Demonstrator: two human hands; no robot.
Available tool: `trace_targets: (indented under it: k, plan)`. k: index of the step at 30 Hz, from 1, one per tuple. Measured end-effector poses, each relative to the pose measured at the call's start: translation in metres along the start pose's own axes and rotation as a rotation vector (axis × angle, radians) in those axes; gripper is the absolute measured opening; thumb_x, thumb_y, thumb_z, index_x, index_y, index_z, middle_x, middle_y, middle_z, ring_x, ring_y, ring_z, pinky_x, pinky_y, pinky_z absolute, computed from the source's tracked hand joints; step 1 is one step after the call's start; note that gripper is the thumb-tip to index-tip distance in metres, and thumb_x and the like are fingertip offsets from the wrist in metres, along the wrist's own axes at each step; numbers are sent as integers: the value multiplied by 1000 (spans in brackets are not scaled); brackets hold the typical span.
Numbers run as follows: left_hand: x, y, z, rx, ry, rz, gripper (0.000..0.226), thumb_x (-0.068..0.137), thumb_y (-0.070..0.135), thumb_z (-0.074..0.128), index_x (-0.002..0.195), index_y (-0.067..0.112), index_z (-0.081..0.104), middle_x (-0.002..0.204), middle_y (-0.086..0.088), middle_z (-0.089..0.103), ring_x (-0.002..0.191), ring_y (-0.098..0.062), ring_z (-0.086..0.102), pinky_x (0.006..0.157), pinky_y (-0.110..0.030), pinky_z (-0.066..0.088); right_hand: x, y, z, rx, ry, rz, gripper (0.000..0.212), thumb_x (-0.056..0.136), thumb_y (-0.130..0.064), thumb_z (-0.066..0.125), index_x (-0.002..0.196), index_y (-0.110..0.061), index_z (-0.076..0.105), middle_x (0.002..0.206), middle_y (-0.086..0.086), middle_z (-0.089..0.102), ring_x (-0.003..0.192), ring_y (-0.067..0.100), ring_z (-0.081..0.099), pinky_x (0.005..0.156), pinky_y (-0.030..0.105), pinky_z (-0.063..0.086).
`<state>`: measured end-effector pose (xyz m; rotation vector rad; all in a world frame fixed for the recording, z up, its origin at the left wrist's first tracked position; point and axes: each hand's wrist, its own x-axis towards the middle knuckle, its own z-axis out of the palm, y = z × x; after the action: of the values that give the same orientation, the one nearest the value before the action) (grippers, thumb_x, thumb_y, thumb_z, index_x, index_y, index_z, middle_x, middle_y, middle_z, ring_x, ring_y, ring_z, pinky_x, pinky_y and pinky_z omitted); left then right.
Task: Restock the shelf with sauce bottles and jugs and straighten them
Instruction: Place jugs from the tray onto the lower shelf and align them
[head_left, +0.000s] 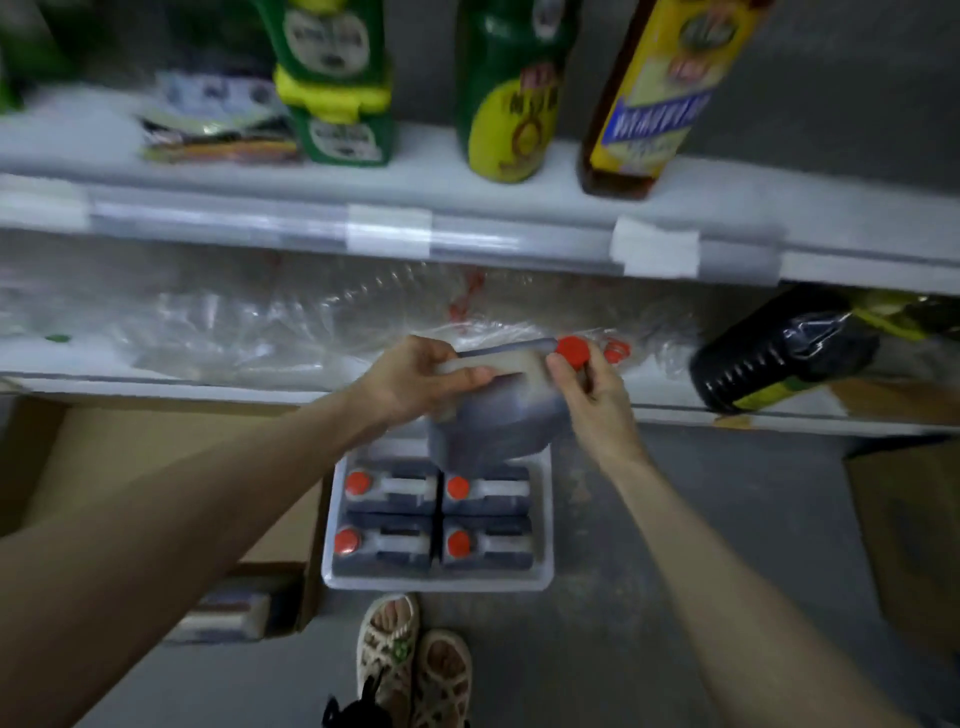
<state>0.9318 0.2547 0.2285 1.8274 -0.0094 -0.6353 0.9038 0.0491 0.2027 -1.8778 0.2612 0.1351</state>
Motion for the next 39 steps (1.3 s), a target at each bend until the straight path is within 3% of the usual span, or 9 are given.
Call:
trace_targets:
  k: [5, 8, 12, 16, 19, 23, 28, 34, 39]
  plan:
    - [-96, 145, -55, 198, 73, 73, 40, 84, 41, 68, 59, 16, 49, 54, 5, 42, 51, -9, 38, 50, -24, 29, -49, -161, -32, 8, -6, -134, 4, 96, -18, 57, 94, -21, 58, 84, -8, 60, 71, -12, 52, 72, 9, 39]
    - [-160, 237, -90, 295, 174, 166, 43, 87, 42, 64, 58, 18, 45, 56, 6, 38, 53, -9, 34, 47, -22, 25, -76, -267, -49, 16, -4, -258, 6, 96, -21, 57, 95, -15, 60, 83, -7, 60, 77, -4, 52, 77, 17, 41]
    - [-241, 340, -137, 292, 314, 304, 39, 88, 42, 63, 65, 15, 48, 59, 6, 38, 54, -8, 33, 47, -21, 25, -113, -400, -64, 25, 7, -449, 10, 96, -21, 57, 86, -20, 57, 77, -10, 56, 70, -6, 49, 71, 15, 38]
    - [-315, 417, -182, 308, 452, 442, 34, 92, 34, 60, 66, 16, 48, 61, 5, 37, 56, -6, 32, 47, -21, 24, -145, -514, -60, 65, -3, -609, 13, 96, -29, 57, 83, -25, 58, 85, 2, 64, 81, 11, 56, 76, 25, 41]
    - [-361, 464, -219, 285, 601, 521, 36, 92, 38, 59, 65, 16, 48, 59, 6, 36, 55, -8, 30, 47, -23, 22, -166, -596, -51, 93, -14, -695, 14, 95, -37, 57, 87, -26, 60, 92, 2, 67, 85, 12, 59, 78, 25, 44]
    - [-414, 506, -268, 288, 706, 637, 40, 92, 44, 58, 67, 16, 46, 61, 2, 35, 55, -9, 32, 51, -29, 26, -190, -682, -28, 120, -15, -816, 15, 94, -39, 56, 87, -27, 61, 85, -10, 65, 77, 0, 57, 71, 14, 42]
    - [-467, 535, -334, 329, 808, 710, 37, 94, 42, 54, 69, 14, 48, 65, 2, 39, 61, -9, 36, 56, -24, 28, -210, -764, 17, 139, 51, -911, 22, 94, -41, 57, 84, -21, 61, 81, -9, 64, 73, 2, 55, 68, 19, 41]
    - [-504, 553, -428, 377, 818, 806, 40, 95, 38, 54, 64, 14, 50, 55, 9, 39, 42, 1, 34, 42, -15, 25, -223, -834, 89, 149, 167, -986, 27, 93, -43, 57, 87, -18, 64, 78, -7, 62, 70, 6, 53, 65, 18, 39]
    - [-511, 568, -504, 423, 798, 868, 38, 94, 42, 55, 74, 10, 52, 62, 1, 39, 55, -11, 34, 45, -21, 27, -222, -882, 139, 149, 287, -994, 31, 93, -45, 57, 82, -16, 63, 70, -6, 58, 63, 7, 49, 63, 23, 38]
